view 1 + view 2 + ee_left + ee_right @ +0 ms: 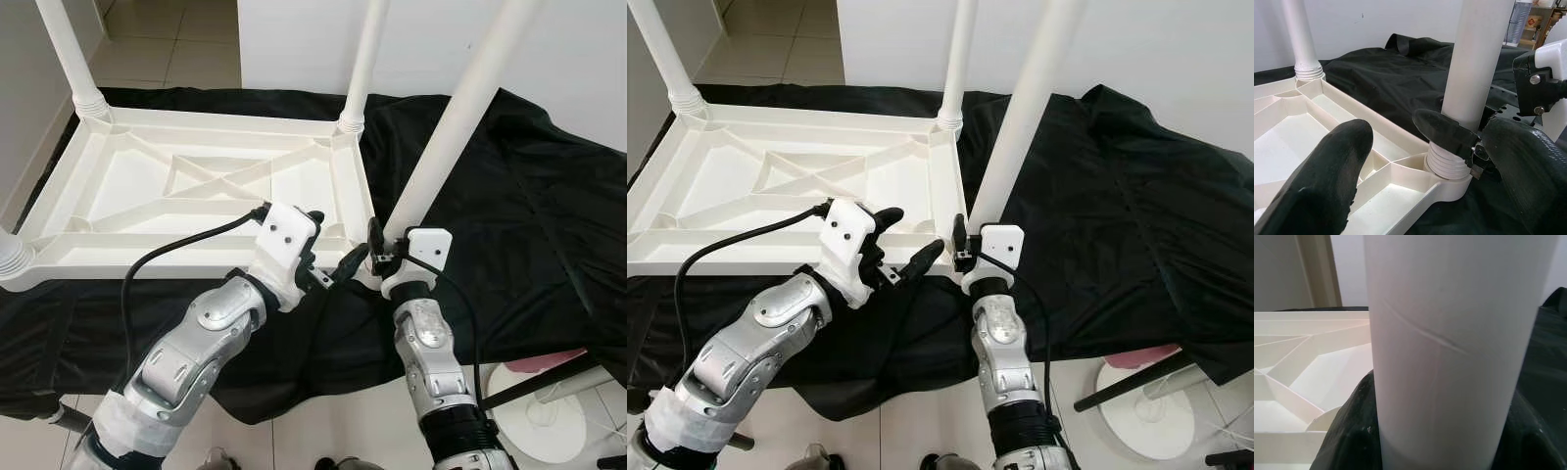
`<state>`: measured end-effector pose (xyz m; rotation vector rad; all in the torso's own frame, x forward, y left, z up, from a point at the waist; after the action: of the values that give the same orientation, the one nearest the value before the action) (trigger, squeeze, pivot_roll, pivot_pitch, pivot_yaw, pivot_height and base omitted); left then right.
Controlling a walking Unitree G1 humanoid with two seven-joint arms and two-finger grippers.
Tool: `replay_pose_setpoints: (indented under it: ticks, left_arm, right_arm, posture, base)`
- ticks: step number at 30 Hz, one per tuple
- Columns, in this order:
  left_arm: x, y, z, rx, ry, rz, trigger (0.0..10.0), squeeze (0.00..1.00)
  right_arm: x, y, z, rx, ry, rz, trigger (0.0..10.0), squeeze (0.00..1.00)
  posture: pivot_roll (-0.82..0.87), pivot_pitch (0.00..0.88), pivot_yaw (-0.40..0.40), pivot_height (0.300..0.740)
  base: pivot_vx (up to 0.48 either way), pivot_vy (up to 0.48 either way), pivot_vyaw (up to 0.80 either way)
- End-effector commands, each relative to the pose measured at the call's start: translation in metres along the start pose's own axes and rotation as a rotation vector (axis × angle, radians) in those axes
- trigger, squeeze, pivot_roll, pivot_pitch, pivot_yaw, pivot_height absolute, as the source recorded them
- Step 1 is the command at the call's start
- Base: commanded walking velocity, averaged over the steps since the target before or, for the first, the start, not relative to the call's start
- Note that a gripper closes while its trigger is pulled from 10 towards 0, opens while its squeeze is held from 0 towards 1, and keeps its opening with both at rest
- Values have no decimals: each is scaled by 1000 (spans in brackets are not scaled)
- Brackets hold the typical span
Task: Building children table
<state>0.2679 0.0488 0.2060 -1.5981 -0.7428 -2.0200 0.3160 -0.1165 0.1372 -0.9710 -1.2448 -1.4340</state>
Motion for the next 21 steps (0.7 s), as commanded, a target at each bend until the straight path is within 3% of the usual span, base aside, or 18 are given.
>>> replay_pose_setpoints:
  ticks: [1, 4, 11, 15, 16, 21]
  left_arm:
    - [3, 1, -14, -157, 16, -22, 10000, 0]
    - [2, 1, -17, -171, 15, -18, 10000, 0]
    - [-2, 1, -18, -176, 26, -5, 10000, 0]
    - [-4, 1, -18, -174, 11, 18, 10000, 0]
    - [-4, 0, -19, -176, 10, 18, 10000, 0]
    - [-4, 0, -19, -185, 17, 16, 10000, 0]
  right_arm:
    - [-39, -18, -14, -82, -8, 215, 10000, 0]
    - [-40, -19, -1, -32, 3, 222, 10000, 0]
    - [-36, -19, -5, -56, -42, 202, 10000, 0]
    - [-32, -18, -1, -32, -17, 186, 10000, 0]
    - [-30, -18, 0, -18, -6, 175, 10000, 1000]
    - [-25, -19, 0, 5, 16, 145, 10000, 1000]
  posture:
    - [15, 112, -76, 740]
    - [14, 106, -77, 740]
    - [19, 96, -81, 740]
    - [19, 92, -80, 740]
    - [19, 89, -78, 740]
    - [19, 83, -75, 740]
  base:
    - [0, 0, 0]
    - [0, 0, 0]
    - [0, 0, 0]
    - [0, 0, 0]
    - [0, 0, 0]
    - [0, 0, 0]
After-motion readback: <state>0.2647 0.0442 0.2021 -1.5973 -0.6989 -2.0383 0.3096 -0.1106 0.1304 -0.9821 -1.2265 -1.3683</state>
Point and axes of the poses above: a point about 5 cm out from each wrist's last joint towards the gripper, its own y axis pointing out of the wrist towards the gripper, its own x axis along the axis of the wrist's last joint, z = x × y, the point moved 1 cm from there along y, pointing out of the wrist towards the gripper, and after that the axes turned 4 degrees about y, right-handed, at the moved point
